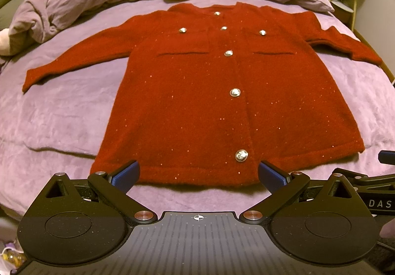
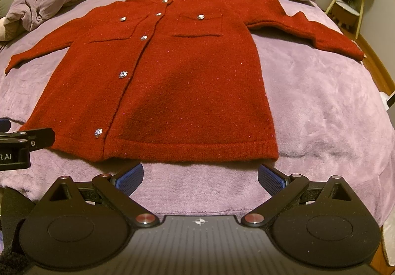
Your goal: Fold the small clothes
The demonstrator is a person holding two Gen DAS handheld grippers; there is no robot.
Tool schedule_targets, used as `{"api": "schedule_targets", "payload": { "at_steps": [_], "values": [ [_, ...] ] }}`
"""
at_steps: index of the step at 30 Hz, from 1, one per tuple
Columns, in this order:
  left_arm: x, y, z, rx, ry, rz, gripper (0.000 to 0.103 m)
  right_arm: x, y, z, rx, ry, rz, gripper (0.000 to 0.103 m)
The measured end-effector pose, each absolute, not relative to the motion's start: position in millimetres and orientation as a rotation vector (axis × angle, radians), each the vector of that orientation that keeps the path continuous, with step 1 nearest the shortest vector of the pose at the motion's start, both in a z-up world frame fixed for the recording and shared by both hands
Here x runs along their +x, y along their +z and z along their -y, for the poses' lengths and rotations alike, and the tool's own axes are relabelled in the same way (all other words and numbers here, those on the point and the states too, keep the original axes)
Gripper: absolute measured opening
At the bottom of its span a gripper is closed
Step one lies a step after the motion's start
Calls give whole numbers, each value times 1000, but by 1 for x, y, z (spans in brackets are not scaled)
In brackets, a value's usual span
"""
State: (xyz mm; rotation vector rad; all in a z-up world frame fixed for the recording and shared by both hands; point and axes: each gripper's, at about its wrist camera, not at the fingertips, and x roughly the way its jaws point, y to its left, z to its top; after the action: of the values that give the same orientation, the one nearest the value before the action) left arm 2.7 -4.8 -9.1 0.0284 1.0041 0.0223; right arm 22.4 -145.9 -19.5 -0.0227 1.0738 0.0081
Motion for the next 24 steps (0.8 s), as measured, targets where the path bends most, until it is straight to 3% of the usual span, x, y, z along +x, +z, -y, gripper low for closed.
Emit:
{"api": "schedule_targets", "payload": {
  "at_steps": [24],
  "values": [
    [6,-11,6,35,22,-1020,103,23,-17,148,11,36,-1050,99]
  ]
}}
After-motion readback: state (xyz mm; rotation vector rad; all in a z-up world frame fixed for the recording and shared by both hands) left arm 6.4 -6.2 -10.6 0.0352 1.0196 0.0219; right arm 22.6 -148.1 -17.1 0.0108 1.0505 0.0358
